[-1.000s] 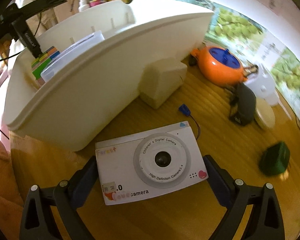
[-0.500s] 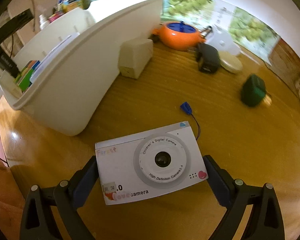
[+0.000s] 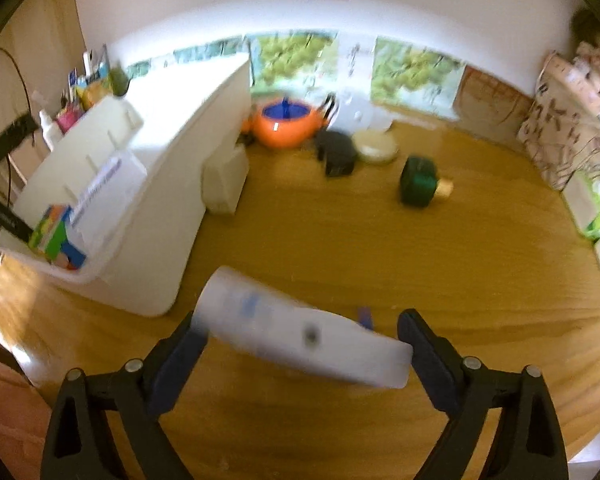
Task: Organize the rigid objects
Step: 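Lift the white lens-faced toy off the table with the right tool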
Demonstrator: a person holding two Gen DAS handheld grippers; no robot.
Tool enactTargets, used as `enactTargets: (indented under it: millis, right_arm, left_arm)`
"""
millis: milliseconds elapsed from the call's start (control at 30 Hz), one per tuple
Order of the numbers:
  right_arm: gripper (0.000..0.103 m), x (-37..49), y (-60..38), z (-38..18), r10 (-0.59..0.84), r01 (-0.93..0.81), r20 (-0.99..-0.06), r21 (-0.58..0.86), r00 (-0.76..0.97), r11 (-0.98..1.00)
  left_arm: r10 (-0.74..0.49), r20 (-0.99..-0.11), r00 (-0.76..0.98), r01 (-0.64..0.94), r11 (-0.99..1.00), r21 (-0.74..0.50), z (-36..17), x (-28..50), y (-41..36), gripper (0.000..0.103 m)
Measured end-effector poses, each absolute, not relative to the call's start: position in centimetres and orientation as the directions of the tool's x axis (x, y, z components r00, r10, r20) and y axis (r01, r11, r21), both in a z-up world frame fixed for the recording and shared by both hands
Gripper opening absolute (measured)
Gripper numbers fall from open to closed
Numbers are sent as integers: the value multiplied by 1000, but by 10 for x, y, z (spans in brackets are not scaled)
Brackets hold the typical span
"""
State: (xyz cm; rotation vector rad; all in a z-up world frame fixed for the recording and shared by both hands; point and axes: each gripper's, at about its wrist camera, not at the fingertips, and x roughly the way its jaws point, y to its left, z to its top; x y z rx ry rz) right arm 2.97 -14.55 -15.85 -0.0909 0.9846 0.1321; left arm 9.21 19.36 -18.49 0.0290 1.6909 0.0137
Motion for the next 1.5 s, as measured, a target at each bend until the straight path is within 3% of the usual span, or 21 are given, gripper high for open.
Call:
enactTargets:
  millis: [67,300,500,733,900,967,1267,1367,1500]
  right_arm:
    - [43,30,-152,-148,40,-104,-816,-25,577,994]
    - [43,44,-184,-117,72,20,-767,110,638,994]
    - [43,41,-186,-123,55,79,-813,123,579,989]
    - [44,43,-170,-139,105,32,-850,141,516,989]
    - [76,45,-157,-151,131,-1,-868,149,479,989]
    - [82,45,-153,-155,142,-12,-872,154,468,988]
    - [87,42,-137,-177,177,-129,-908,138,379,982]
    - [100,39,-132,-184,186,-180,-919,130,348,975]
    - [101,37,-126,-190,207,-235,-924,133,322,963]
  left_arm:
    - [26,-992,-120,17,1000,24,-184,93,193,19]
    - [22,-993,-119,40,999,18,-181,91,191,19]
    - [16,-992,-122,45,999,10,-177,91,191,19]
    - [22,-992,-125,46,999,17,-177,92,190,19]
    - [19,-991,-131,41,999,13,-178,93,191,19]
    - [19,-991,-133,40,999,14,-179,94,192,19]
    - [9,-990,-144,29,1000,5,-182,96,197,19]
    - [2,-989,-147,18,1000,-1,-182,97,199,19]
    - [1,-989,-150,7,1000,0,-184,99,200,19]
